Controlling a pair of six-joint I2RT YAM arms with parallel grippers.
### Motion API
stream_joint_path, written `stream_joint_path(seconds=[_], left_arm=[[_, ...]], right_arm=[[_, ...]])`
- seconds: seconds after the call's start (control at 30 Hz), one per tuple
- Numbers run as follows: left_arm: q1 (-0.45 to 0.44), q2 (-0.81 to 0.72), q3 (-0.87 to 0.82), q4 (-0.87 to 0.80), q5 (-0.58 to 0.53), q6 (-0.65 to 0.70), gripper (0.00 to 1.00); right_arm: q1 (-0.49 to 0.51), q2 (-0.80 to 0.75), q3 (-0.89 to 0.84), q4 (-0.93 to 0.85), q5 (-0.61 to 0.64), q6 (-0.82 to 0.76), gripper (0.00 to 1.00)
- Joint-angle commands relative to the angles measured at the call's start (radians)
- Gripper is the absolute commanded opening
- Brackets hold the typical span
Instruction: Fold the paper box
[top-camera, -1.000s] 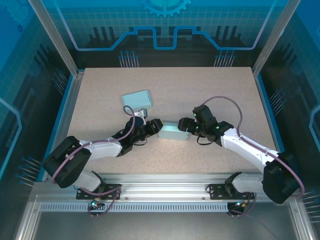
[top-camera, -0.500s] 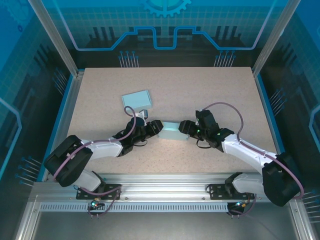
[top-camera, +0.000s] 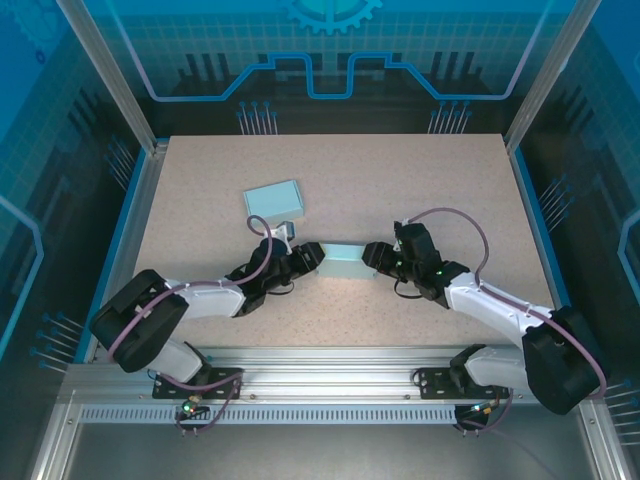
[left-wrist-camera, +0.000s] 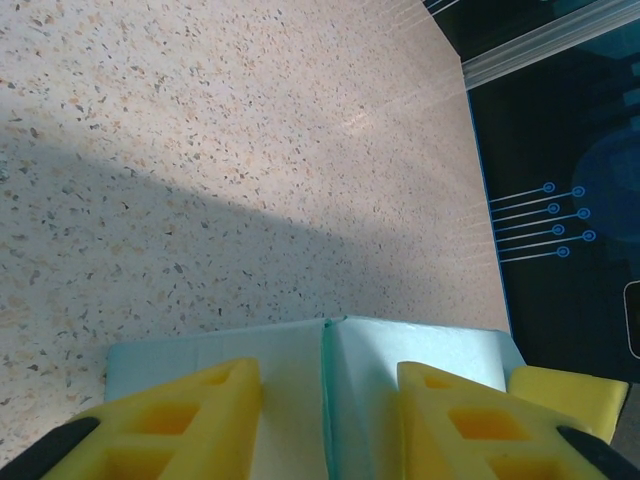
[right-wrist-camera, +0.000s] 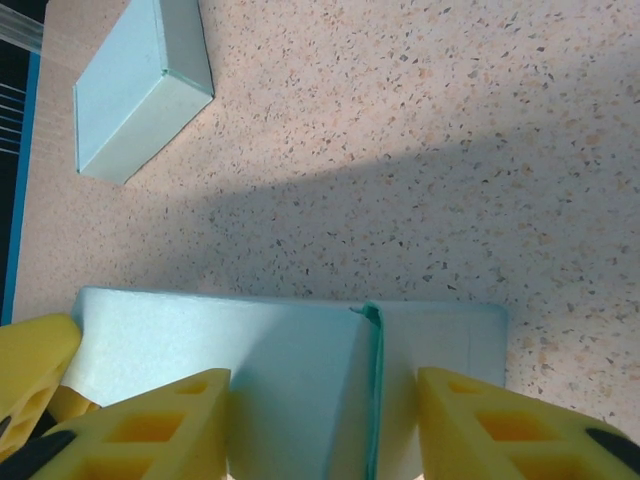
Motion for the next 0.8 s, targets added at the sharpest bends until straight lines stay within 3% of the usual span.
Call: stream_joint_path(seconds=[0.0,0.27,0.63,0.7,0.77], left_arm=[[-0.008,0.075,-0.081,-0.234,-0.014,-0.008,0.38],[-0.007,0.080,-0.106,-0.258,-0.054,-0.015,0.26],[-0.007,0.098,-0.095,-0.249,-0.054,-0.010,0.25],[-0.007,0.101,-0.090,-0.251,-0.055,-0.007,0.25],[-0.006,0.104,-0.087,-0.247,-0.055,-0.008,0.25]], right_arm=[[-0.014,0.047,-0.077,-0.161,0.025,-0.003,0.45],[-0.036,0.040,-0.078,-0.171,0.029,-0.023,0.40],[-0.087,-0.002,-0.050,-0.174,-0.021,-0.077,0.51],[-0.094,-0.012,-0.039,-0.172,-0.043,-0.090,0.56],[-0.101,-0.019,-0.023,-0.175,-0.069,-0.105,0.69]])
